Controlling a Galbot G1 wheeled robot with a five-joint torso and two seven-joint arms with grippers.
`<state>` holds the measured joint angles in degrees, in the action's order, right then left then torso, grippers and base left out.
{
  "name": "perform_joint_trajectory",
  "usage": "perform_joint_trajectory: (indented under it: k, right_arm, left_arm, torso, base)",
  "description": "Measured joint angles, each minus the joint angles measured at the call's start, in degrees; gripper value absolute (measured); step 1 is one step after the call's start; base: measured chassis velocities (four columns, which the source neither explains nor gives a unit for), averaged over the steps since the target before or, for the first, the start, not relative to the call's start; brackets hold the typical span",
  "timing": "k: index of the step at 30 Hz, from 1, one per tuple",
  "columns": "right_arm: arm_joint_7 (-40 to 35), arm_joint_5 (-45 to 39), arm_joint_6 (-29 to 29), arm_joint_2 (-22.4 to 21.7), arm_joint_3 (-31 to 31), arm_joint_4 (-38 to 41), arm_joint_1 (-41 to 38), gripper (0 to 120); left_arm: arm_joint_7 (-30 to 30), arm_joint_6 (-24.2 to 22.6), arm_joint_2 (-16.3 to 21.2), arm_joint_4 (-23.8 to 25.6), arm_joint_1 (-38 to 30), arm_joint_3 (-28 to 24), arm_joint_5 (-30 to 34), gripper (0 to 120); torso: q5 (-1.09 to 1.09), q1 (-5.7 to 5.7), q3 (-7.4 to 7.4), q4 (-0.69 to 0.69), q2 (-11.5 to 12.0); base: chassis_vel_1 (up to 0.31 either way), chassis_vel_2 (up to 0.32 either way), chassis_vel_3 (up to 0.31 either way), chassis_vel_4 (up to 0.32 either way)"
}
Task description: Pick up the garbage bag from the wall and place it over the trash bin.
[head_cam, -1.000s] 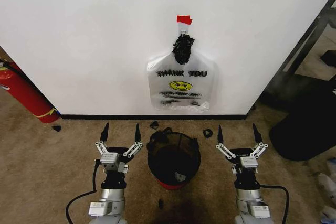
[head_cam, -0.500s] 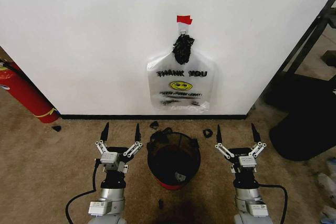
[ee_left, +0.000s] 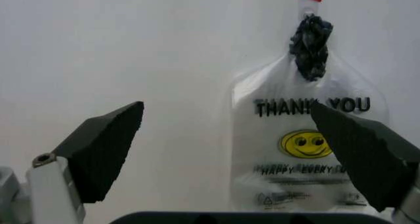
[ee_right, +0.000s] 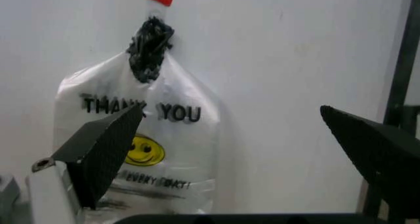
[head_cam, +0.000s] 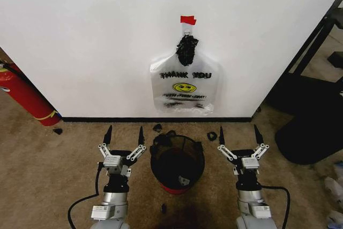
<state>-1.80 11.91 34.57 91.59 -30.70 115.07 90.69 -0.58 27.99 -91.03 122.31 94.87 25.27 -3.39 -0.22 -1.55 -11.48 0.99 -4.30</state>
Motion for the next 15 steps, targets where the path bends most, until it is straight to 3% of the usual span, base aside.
perform_joint_trajectory:
  k: [3,5,6,8,15]
  right_arm:
    - [0.1,-2.5,-2.8,-1.0,1.6,0.1,-0.9,100]
    - [-0.9,-8.6,-11.4,-3.4,5.2,0.9,-3.2,100]
    - [-0.9,-8.6,-11.4,-3.4,5.2,0.9,-3.2,100]
    - [-1.9,-11.5,-17.2,-5.0,6.9,1.5,-4.9,100]
    - [-1.5,-14.9,-24.9,-7.6,8.8,1.6,-8.5,100]
  left_arm:
    - [-0.1,0.0,-0.1,0.1,0.1,0.0,-0.1,100]
    - [-0.3,0.0,-0.2,0.2,0.2,0.0,-0.2,100]
    - [-0.3,0.0,-0.2,0.2,0.2,0.0,-0.2,100]
    - [-0.4,0.0,-0.2,0.3,0.3,0.0,-0.3,100]
    - [-0.5,0.0,0.0,0.5,0.5,0.3,-0.3,100]
  torso:
    - [0.0,0.0,0.0,0.01,0.0]
    - [0.0,0.0,0.0,-0.01,0.0]
    - [0.0,0.0,0.0,-0.01,0.0]
    - [0.0,0.0,0.0,-0.01,0.0]
    - [0.0,0.0,0.0,0.0,0.0]
  base:
    - [0.0,0.0,0.0,0.0]
    - [0.0,0.0,0.0,0.0]
    - [0.0,0.0,0.0,0.0]
    - [0.0,0.0,0.0,0.0]
    - [0.0,0.0,0.0,0.0]
